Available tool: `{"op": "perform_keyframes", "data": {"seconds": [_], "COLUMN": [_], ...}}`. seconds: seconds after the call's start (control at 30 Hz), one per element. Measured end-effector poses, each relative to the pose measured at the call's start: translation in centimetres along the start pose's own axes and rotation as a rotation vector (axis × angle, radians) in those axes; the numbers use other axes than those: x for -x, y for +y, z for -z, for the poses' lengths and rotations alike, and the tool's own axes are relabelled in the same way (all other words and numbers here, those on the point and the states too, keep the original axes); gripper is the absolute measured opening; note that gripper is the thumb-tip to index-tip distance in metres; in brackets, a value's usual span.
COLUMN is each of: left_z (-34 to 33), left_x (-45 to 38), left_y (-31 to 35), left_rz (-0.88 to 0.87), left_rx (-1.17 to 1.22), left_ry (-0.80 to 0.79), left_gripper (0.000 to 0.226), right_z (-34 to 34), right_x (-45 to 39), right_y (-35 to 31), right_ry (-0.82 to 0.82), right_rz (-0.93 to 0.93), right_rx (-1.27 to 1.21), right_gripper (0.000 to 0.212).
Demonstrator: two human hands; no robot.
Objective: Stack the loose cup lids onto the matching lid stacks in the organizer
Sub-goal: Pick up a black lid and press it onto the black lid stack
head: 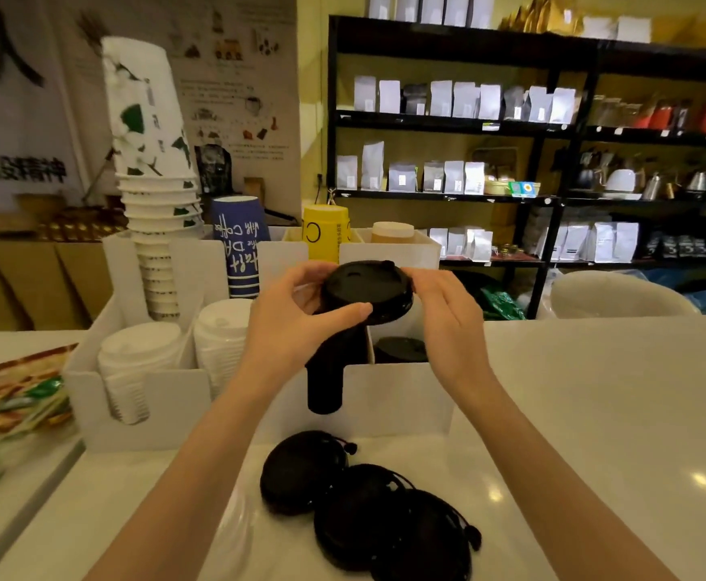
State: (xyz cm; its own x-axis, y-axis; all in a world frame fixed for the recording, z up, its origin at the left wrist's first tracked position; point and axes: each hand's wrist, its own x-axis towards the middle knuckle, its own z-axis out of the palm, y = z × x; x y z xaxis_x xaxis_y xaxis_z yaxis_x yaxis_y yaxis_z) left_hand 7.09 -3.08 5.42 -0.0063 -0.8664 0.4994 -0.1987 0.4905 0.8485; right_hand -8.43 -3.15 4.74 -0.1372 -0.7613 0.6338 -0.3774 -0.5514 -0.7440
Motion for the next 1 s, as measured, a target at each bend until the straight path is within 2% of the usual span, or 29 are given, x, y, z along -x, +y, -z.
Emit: {"op": "perform_keyframes", "data": {"seconds": [0.13,0.3,0.47,0.67,0.83,1.0], "left_z": [1.5,1.8,1.8,1.5,1.6,1.8], "left_x": [-1.0,-1.7,-2.0,-2.1,-2.2,-2.2], "left_y": [-1.1,-2.7,-4.4,-5.3,-5.3,-5.1], "left_rz": [-0.030,-0.045,0.004,0.036,0.066,0.078], "left_rx": [0.002,-0.141,-0.177,-0.214,-0.199,-0.288], "left_ry": [0.088,0.081,0.012,-0.011,0.014,-0.024], "left_gripper": [0.054,0.053,0.056,0.056,0.048,0.046], "right_z": [-2.6,-4.2,-4.4,-4.4,-4.3,-4.0], "right_x": [-0.2,-0.2,-0.5,-0.5,-0.1,0.2], "right_y": [0.0,1.2,2.7,3.1,3.8,3.6], "right_ry": [-0.043,-0.153,-0.214,-0.234,-0.176,-0.247], "right_rz": [-0.020,-0.012,-0.024,-0.019,0.011,0.069], "right_rx": [-0.170,-0.151,-0.035,-0.028,0.127,0.275], "right_gripper": [0.031,0.034,0.031,0.029,0.038,0.038]}}
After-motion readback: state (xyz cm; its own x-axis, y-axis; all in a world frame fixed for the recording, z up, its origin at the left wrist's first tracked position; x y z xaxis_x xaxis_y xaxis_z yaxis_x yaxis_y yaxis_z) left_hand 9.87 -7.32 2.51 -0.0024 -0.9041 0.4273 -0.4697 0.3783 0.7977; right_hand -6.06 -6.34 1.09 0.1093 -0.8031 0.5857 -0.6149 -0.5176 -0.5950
